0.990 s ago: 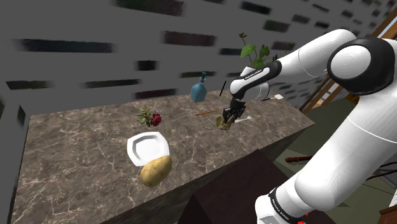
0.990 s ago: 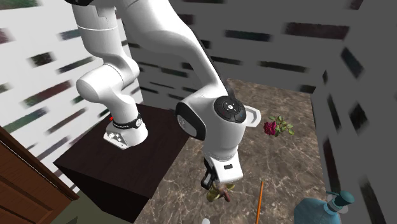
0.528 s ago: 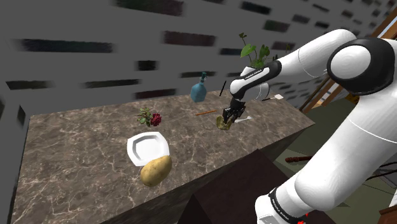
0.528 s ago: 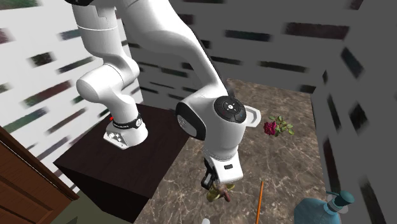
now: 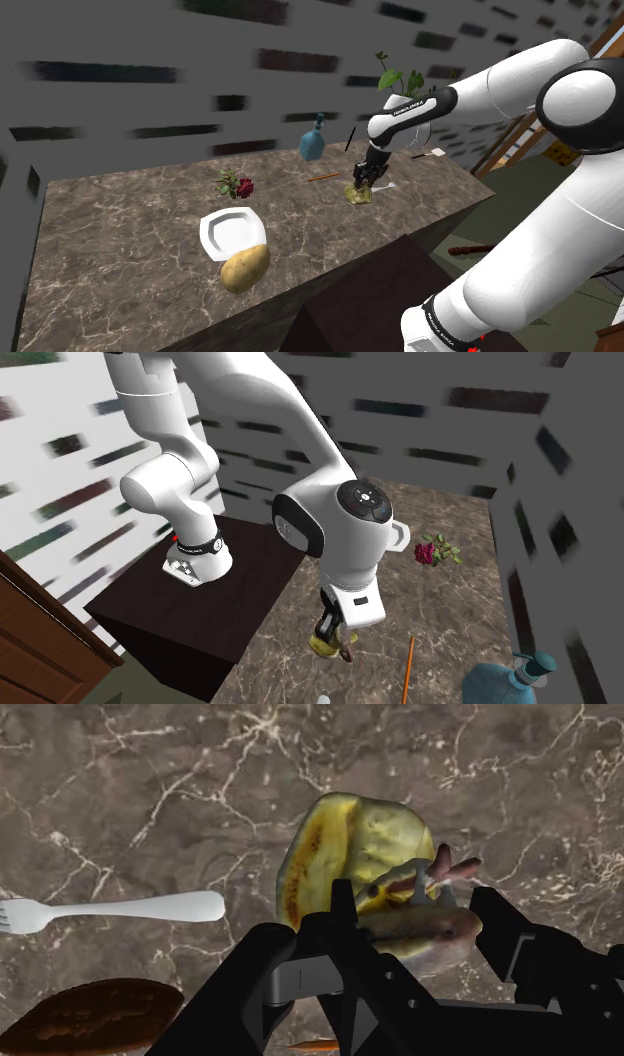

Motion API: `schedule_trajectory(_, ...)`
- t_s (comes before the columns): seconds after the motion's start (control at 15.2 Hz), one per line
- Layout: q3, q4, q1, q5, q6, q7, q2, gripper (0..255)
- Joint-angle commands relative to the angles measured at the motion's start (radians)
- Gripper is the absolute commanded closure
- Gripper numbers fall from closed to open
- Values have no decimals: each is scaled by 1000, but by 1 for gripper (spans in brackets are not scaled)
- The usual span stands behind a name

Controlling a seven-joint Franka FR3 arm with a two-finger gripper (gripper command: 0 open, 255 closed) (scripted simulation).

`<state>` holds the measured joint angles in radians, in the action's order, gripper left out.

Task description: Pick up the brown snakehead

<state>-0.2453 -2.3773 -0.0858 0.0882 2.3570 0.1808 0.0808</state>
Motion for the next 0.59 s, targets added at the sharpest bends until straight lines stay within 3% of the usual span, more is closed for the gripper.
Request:
schedule_trajectory(0.0,-1,8,1,-10,-28,-9,-21,255)
schedule_trajectory(0.53,-2,31,2,-34,-111,-29,-83,255)
